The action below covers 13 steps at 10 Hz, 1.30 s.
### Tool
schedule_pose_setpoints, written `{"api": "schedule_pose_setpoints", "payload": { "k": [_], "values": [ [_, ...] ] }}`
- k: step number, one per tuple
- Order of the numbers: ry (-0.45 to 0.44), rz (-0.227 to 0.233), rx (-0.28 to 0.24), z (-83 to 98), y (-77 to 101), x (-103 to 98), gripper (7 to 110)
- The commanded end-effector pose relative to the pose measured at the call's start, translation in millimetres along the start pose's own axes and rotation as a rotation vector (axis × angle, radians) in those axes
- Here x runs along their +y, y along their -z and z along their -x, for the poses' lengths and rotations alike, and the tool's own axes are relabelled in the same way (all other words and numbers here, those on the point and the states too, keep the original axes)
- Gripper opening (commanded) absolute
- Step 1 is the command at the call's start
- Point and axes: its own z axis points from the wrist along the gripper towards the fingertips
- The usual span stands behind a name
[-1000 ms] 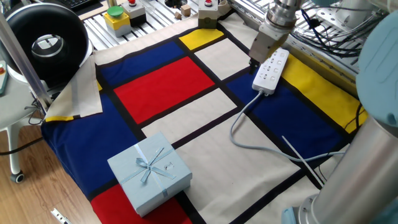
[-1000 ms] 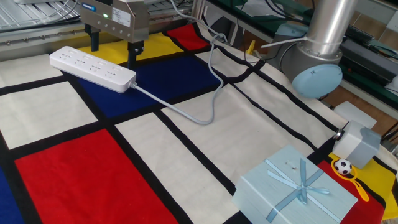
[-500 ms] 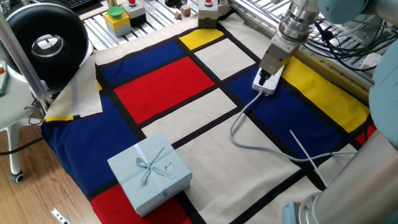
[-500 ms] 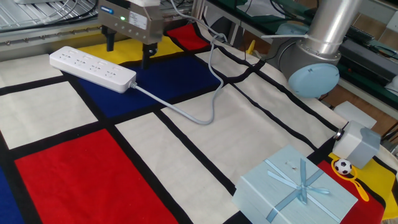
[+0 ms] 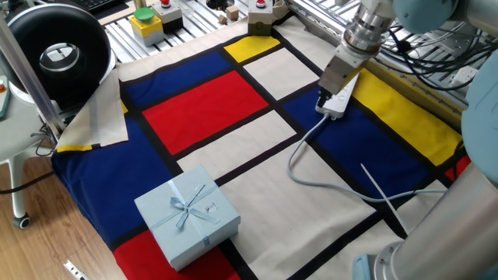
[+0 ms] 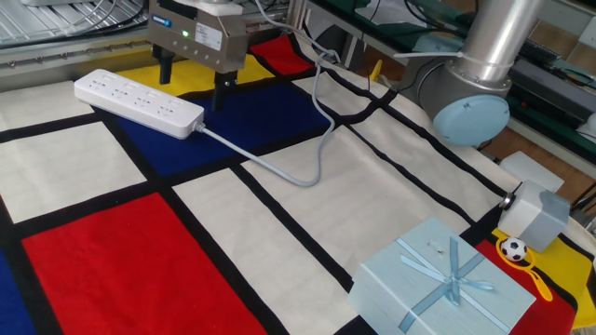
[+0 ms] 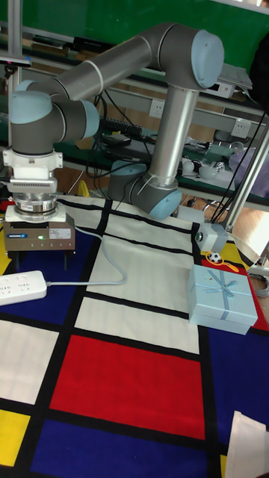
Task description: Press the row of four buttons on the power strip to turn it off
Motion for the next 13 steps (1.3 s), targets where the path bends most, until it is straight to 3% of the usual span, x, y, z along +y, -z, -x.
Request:
{"api": "schedule_pose_setpoints", "payload": {
  "k": [1, 6, 13],
  "values": [
    [-0.013, 0.012, -0.01, 4.0, -6.7, 3, 44],
    [-0.02, 0.042, -0.018, -9.3, -22.5, 5, 44],
    [-0.038, 0.059, -0.001, -18.8, -28.6, 8, 44]
  ]
}}
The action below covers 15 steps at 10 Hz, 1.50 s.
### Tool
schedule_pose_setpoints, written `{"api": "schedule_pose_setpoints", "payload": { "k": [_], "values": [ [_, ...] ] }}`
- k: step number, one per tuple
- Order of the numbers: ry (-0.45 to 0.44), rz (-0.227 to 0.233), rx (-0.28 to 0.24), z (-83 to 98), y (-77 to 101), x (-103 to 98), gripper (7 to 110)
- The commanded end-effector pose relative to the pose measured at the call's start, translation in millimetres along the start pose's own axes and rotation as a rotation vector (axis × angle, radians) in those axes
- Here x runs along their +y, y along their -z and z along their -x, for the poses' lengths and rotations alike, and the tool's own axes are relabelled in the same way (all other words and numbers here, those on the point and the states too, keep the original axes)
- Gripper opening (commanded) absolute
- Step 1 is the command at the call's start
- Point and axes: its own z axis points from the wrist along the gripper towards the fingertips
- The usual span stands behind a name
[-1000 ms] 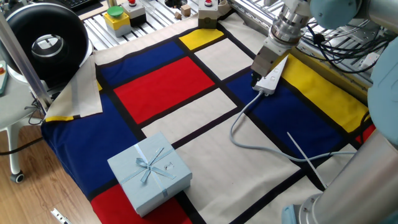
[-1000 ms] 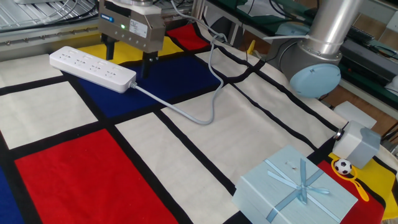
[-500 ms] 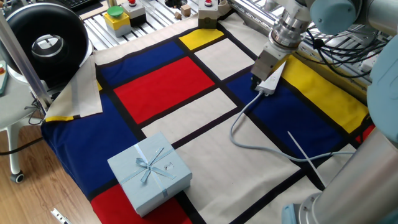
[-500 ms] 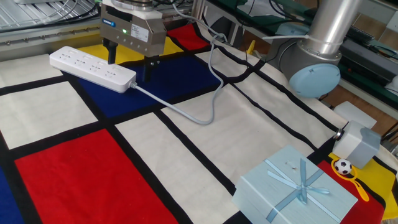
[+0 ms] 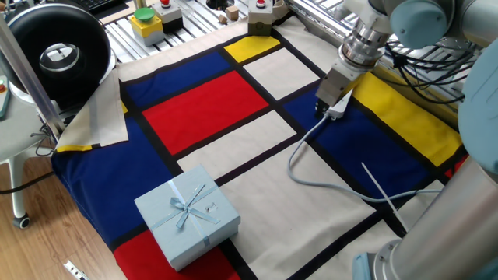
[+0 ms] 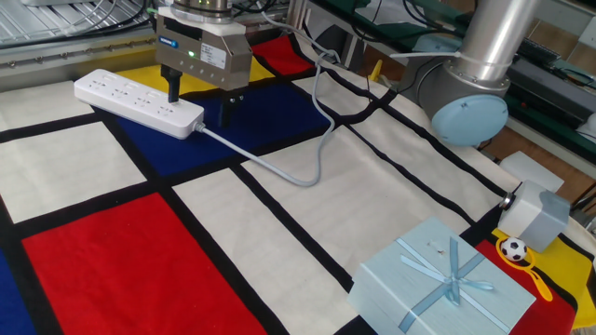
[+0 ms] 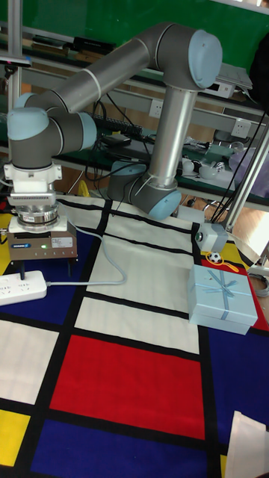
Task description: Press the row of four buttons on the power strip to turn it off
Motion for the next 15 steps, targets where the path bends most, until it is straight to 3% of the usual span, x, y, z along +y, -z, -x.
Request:
{"api": "schedule_pose_setpoints", "payload": {
  "k": [1, 15],
  "values": [
    [-0.012, 0.014, -0.006, -0.6, -1.2, 1, 44],
    [0.0, -0.002, -0.006, 5.1, 1.2, -11, 44]
  ]
}}
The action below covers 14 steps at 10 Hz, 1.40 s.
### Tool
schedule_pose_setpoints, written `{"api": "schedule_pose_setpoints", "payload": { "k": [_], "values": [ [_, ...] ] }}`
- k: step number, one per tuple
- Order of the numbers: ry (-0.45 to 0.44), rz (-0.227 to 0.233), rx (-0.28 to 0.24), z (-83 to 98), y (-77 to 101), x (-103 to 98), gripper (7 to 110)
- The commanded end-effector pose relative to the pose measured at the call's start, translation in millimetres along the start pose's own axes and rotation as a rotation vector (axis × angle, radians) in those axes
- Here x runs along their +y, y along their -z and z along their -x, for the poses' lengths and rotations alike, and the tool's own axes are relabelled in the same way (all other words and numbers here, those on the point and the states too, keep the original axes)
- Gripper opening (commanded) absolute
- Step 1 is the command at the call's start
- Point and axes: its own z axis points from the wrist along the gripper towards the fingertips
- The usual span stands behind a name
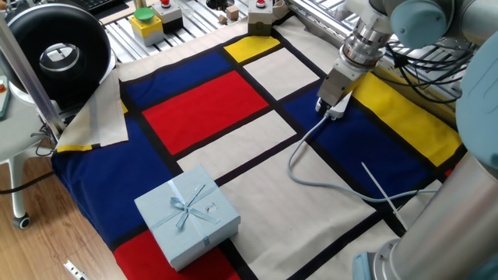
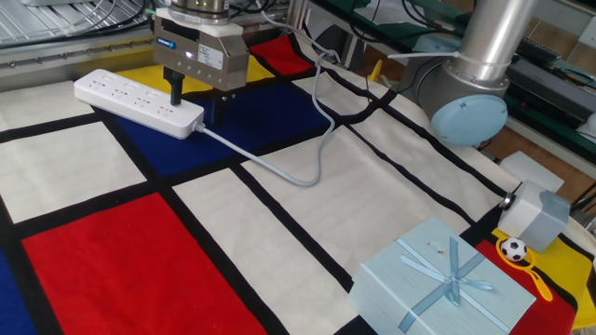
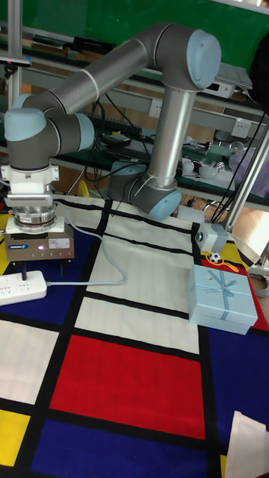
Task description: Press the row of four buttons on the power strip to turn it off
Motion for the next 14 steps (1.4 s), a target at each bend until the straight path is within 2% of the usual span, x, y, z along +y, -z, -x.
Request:
{"api": "schedule_pose_setpoints", "payload": {
  "k": [1, 4, 9, 10, 14],
  "values": [
    [-0.005, 0.005, -0.009, 3.8, 1.7, -4, 44],
    [0.026, 0.027, -0.023, 8.2, 2.0, -5, 44],
    [0.056, -0.015, -0.036, 9.6, 2.1, -19, 44],
    [0.06, -0.016, -0.04, 10.9, 4.7, -19, 66],
    [0.056, -0.016, -0.049, 12.2, 9.4, -18, 66]
  ]
}}
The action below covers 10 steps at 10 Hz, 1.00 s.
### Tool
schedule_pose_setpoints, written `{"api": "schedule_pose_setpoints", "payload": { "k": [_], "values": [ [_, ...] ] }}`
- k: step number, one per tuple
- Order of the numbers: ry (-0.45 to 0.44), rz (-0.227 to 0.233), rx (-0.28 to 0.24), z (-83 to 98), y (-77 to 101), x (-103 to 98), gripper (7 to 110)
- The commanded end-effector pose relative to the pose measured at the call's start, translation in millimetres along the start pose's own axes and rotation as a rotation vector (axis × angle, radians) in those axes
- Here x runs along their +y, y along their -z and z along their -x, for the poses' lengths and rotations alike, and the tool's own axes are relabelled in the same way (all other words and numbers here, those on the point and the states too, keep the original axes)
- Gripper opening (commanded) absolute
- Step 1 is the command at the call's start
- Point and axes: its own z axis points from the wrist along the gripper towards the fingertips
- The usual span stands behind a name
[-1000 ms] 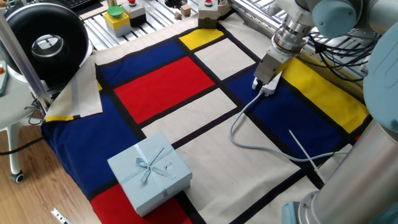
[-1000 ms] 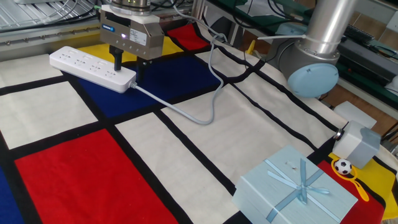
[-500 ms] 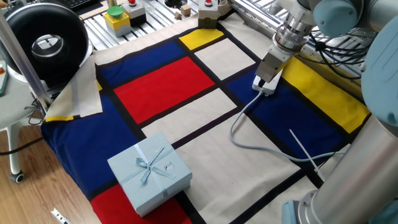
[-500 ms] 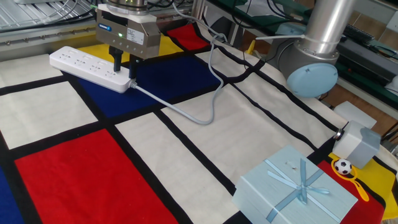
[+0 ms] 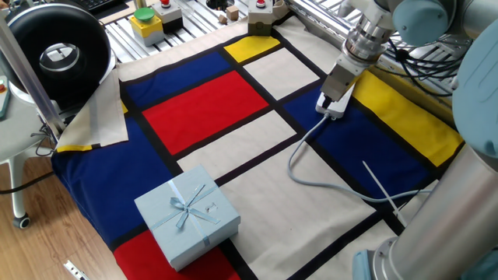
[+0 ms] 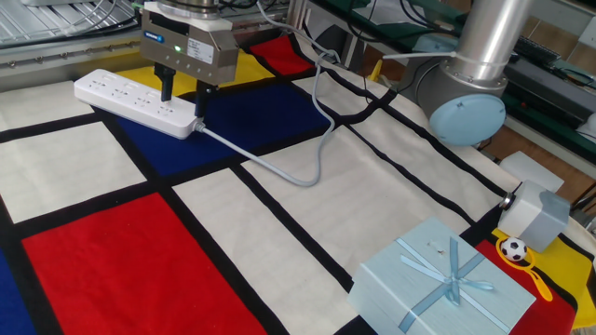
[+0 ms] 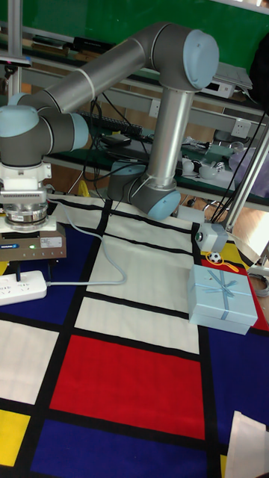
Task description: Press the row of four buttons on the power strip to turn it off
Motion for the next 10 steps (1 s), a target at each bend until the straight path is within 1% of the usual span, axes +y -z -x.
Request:
{"api": "schedule_pose_setpoints", "payload": {
  "k": [1, 3, 4, 7, 10],
  "values": [
    [-0.016, 0.007, -0.013, 0.7, 4.7, 3, 66],
    [-0.02, 0.009, 0.004, -8.9, 5.8, 8, 66],
    [-0.023, 0.006, 0.005, -9.5, 5.8, 7, 66],
    [-0.023, 0.006, -0.011, -3.7, -1.1, 5, 66],
    [-0.027, 0.009, -0.011, -4.3, -2.9, 7, 66]
  ]
}}
